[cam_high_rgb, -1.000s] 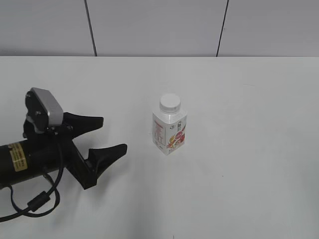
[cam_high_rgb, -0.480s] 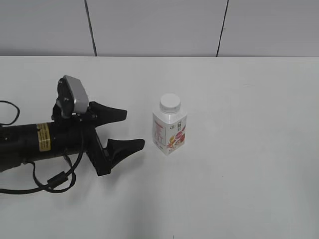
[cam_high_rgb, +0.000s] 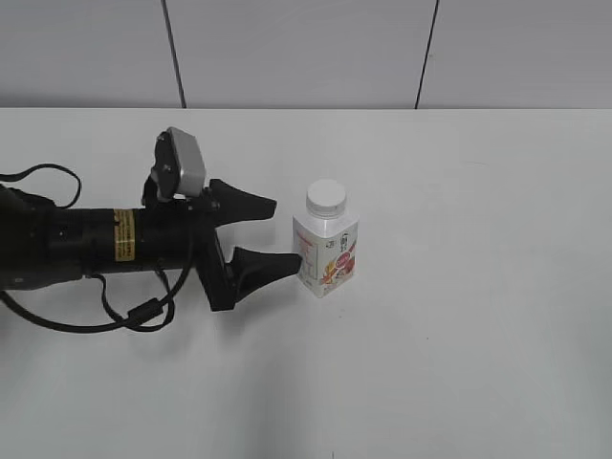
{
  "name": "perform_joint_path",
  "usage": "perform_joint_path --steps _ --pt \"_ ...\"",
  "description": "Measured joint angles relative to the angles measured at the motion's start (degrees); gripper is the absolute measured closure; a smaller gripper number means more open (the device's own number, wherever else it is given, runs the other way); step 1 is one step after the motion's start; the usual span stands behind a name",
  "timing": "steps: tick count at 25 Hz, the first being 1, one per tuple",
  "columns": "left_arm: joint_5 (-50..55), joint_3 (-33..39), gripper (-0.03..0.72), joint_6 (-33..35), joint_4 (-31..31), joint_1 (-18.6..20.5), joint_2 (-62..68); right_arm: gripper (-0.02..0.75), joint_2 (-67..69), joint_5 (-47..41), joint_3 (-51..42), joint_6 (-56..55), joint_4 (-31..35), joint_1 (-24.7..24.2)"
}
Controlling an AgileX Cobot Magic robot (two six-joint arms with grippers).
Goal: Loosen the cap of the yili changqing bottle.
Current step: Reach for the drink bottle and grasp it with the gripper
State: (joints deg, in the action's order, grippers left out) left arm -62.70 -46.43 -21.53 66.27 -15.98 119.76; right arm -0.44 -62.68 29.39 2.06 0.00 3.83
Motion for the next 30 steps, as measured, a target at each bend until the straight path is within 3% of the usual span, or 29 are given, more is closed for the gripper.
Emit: perform_joint_path --steps 5,14,30 --pt "0.18 -4.31 0.099 -3.35 3.34 -1.46 2.56 0.156 0.0 0.0 0.0 0.0 0.0 0.0" --pt "1.14 -11.41 0.098 -5.37 4.0 -5.0 7.49 0.156 0.0 0.0 0.0 0.0 0.0 0.0" --pt "5.48 -15.98 0.102 -5.89 2.95 -8.63 10.67 0.156 0.0 0.0 0.0 0.0 0.0 0.0"
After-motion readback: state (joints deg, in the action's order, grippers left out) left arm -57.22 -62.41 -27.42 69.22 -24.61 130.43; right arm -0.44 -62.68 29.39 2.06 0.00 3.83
